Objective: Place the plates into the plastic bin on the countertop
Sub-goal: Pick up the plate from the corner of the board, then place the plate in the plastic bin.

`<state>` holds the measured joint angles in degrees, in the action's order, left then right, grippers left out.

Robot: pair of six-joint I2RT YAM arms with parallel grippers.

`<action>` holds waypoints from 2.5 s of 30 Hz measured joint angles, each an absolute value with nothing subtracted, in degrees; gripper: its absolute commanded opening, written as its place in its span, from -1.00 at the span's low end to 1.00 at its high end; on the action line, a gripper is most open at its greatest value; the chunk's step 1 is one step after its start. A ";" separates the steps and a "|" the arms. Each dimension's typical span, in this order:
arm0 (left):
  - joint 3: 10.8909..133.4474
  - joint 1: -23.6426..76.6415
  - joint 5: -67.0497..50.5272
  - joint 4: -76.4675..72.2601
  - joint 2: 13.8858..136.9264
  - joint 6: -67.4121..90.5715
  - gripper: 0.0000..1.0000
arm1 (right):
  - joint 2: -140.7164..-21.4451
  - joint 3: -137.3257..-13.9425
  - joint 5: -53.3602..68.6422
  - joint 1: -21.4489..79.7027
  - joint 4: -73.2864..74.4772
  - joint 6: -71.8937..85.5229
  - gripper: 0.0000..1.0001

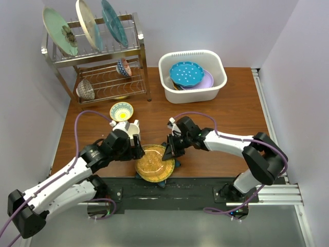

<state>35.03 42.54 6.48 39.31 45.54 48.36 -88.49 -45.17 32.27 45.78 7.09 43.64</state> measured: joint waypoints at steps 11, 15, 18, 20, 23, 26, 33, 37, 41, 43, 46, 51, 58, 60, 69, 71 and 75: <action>38.61 42.54 8.69 36.49 37.74 44.73 0.83 | -89.38 -57.56 30.41 45.82 11.79 40.40 -1.00; 40.66 42.54 9.08 35.22 38.00 43.62 0.84 | -90.19 -60.82 28.16 45.67 15.18 38.83 -1.00; 41.82 42.52 9.56 34.96 39.11 42.76 0.84 | -91.02 -63.59 27.09 44.93 17.58 37.15 -1.00; 41.85 42.52 9.67 34.41 39.59 42.35 0.84 | -91.24 -64.77 26.28 44.31 18.87 36.05 -1.00; 41.89 42.52 9.72 33.87 39.29 42.19 0.85 | -91.57 -66.35 25.08 43.03 21.12 34.41 -1.00; 41.91 42.52 9.78 33.63 38.26 42.19 0.86 | -92.09 -68.31 24.05 40.71 23.53 32.97 -1.00; 42.11 42.54 9.58 32.80 37.04 42.39 0.86 | -93.47 -73.84 22.06 31.24 27.49 29.74 -1.00; 41.98 42.54 7.68 29.52 37.15 42.83 0.86 | -94.43 -78.32 20.95 27.33 29.41 28.34 -1.00; 41.23 42.54 4.89 26.35 37.98 44.27 0.85 | -95.46 -82.72 20.21 25.65 30.46 27.64 -1.00; 40.58 42.54 3.57 24.84 38.65 44.93 0.85 | -96.12 -84.53 19.99 24.95 30.92 27.42 -1.00; 39.24 42.54 2.26 23.64 39.59 45.91 0.85 | -98.02 -87.70 19.92 24.08 31.70 27.35 -1.00; 37.89 42.54 1.26 22.81 39.75 46.35 0.86 | -101.67 -92.86 18.68 22.52 33.19 26.89 -1.00; 37.45 42.54 -0.16 21.41 39.92 46.57 0.86 | -106.28 -102.10 15.40 19.64 35.70 25.65 -1.00; 37.04 42.54 -0.58 20.93 40.07 46.83 0.86 | -107.57 -104.62 15.00 18.37 35.99 25.56 -1.00; 36.84 42.54 -1.37 20.43 41.28 46.96 0.86 | -111.46 -108.66 14.96 12.03 36.01 25.93 -1.00; 36.82 42.54 -1.63 19.90 41.74 46.96 0.86 | -112.71 -109.30 15.05 11.05 35.97 26.15 -1.00; 36.71 42.54 -2.35 18.13 43.38 46.98 0.86 | -115.98 -111.59 15.73 9.78 35.73 27.14 -1.00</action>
<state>36.71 42.54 -2.35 18.13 43.38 46.98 -115.98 -111.59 15.73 9.78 35.73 27.14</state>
